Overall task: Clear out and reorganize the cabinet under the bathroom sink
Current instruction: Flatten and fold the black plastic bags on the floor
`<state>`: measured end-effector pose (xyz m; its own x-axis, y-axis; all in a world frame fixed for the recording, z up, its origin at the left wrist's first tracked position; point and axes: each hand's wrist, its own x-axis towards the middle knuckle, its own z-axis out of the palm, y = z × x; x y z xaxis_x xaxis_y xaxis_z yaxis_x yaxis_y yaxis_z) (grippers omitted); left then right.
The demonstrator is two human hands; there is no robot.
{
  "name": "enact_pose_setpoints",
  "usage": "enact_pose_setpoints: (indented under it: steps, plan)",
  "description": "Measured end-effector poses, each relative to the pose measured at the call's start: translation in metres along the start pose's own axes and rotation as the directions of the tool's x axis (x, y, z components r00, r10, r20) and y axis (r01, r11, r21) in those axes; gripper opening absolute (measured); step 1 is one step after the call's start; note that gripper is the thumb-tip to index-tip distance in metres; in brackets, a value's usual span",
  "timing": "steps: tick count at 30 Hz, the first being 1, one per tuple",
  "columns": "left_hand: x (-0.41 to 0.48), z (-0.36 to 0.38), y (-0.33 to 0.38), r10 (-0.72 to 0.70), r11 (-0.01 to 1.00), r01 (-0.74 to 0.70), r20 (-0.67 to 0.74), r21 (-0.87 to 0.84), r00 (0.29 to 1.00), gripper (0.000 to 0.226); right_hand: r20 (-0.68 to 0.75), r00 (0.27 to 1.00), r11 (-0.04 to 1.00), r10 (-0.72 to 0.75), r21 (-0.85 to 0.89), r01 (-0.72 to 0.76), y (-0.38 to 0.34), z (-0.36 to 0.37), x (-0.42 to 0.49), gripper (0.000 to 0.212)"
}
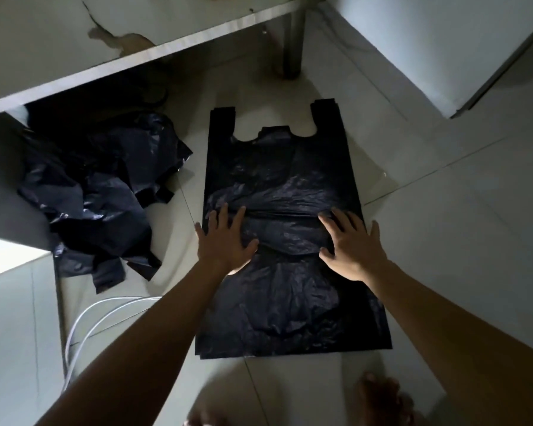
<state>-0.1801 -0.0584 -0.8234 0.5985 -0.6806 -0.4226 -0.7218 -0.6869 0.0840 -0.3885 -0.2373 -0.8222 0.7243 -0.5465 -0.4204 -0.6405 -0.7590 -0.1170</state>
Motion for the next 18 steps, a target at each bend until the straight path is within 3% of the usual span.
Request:
enact_pose_setpoints:
  steps: [3,9,13,15,18]
  plan:
    - [0.007,0.001,-0.001,-0.006,1.0,0.003,-0.098,-0.03,0.995,0.088,-0.128,0.992,1.0,-0.002,-0.012,0.0,-0.004,0.0,0.005,0.083]
    - [0.015,0.022,-0.009,-0.014,0.999,0.013,-0.031,-0.04,0.999,0.089,-0.071,0.996,0.999,0.047,0.016,-0.046,-0.011,0.015,0.012,0.08]
    - [0.015,0.028,-0.006,0.035,0.995,-0.058,-0.246,-0.084,0.969,0.091,-0.249,0.964,0.995,-0.093,-0.069,0.078,-0.022,0.01,0.017,0.073]
    - [0.011,0.04,-0.006,0.045,0.994,-0.071,-0.286,-0.082,0.957,0.087,-0.278,0.945,0.985,-0.171,-0.077,0.156,-0.021,0.015,0.018,0.063]
    - [0.01,0.052,-0.007,0.019,0.997,-0.044,-0.38,-0.058,0.925,0.085,-0.339,0.929,0.989,-0.15,-0.053,0.14,-0.02,0.028,0.02,0.06]
